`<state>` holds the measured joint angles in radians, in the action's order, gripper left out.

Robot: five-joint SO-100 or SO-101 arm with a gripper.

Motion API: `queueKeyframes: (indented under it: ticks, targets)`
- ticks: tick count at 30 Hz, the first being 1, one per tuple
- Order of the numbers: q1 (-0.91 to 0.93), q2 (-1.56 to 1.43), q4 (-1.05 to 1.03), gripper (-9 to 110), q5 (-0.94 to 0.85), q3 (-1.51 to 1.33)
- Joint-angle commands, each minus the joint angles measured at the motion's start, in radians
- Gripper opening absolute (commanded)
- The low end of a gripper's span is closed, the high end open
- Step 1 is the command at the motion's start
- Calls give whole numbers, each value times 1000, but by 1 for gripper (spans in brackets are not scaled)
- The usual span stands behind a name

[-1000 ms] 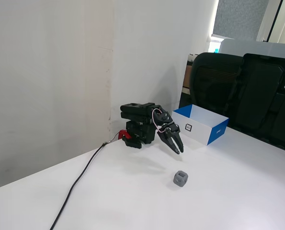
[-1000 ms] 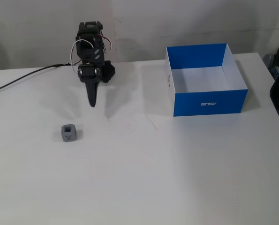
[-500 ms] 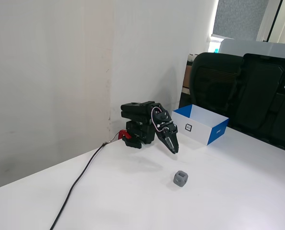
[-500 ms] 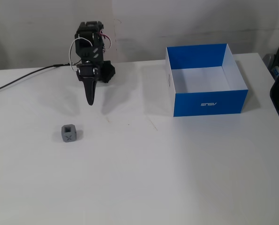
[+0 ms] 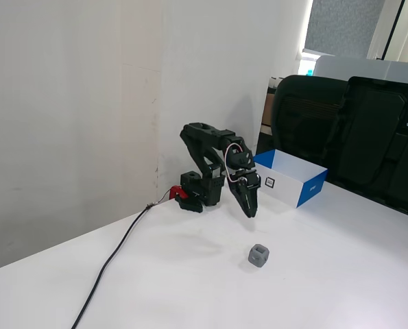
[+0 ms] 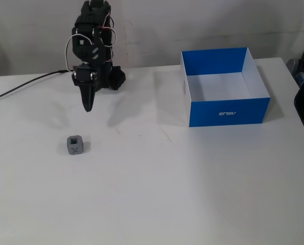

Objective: Grasp the gray block and put it in the box.

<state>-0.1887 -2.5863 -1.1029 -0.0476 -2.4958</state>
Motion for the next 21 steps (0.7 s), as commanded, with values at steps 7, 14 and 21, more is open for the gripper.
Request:
queueKeyframes:
  ticks: [7, 14, 21]
  targets:
    - [-83, 468, -18, 3, 15, 330]
    - [-92, 604, -67, 4, -2, 509]
    - [-101, 744, -146, 4, -3, 710]
